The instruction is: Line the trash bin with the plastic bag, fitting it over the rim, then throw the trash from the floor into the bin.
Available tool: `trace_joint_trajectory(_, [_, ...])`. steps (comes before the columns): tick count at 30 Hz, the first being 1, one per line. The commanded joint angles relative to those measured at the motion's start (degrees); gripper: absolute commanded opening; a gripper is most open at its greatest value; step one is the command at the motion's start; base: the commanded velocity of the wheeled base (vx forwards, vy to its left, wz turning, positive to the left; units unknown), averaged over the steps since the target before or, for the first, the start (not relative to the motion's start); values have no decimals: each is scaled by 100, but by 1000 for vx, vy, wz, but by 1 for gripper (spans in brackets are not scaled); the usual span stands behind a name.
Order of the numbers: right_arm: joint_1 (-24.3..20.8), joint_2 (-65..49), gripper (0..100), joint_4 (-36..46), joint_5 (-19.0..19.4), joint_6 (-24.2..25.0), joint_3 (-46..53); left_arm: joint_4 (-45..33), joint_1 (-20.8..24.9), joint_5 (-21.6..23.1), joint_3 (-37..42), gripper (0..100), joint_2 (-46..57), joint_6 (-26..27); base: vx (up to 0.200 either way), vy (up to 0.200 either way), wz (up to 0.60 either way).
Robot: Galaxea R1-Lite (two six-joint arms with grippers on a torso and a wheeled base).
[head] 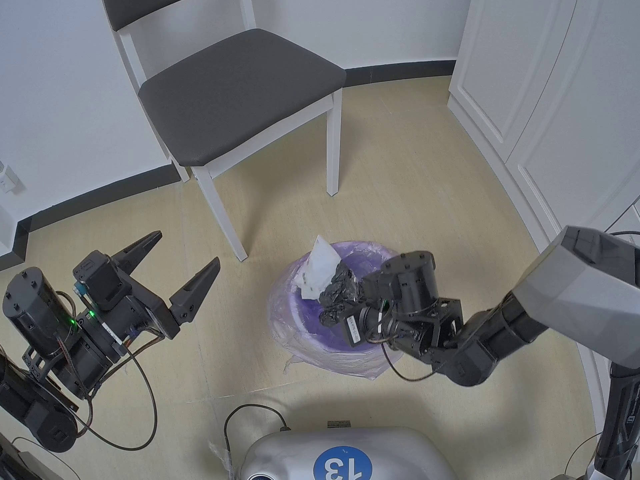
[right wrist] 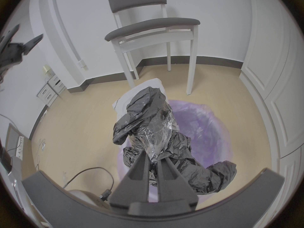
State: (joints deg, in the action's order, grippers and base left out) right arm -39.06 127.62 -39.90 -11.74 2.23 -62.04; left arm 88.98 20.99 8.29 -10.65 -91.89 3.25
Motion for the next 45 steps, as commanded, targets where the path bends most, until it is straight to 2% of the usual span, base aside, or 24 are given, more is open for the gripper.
trace_joint_trajectory(1, [294, 245, 0, 290, 5, -39, -493, 102, 1, 6, 2, 100, 5, 0, 0, 0, 0])
trace_joint_trajectory(15, [250, 667, 0, 896, 14, -232, -775, 102, 45, 6, 2, 100, -48, 0, 0, 0, 0])
trace_joint_trajectory(21, [302, 931, 0, 1635, 5, -522, -1364, 102, 37, -3, 2, 100, -57, 0, 0, 0, 0])
trace_joint_trajectory(36, [320, 1494, 0, 3032, -48, -663, -2840, 102, -7, -3, -7, 100, -171, 0, 0, 0, 0])
trace_joint_trajectory(40, [294, 1247, 0, 3120, -276, -671, -2779, 102, -34, -3, -7, 100, -224, 0, 0, 0, 0])
trace_joint_trajectory(45, [267, 782, 0, 3867, -294, -812, -2453, 102, -25, -3, -33, 100, -373, 8, 0, 0, 0])
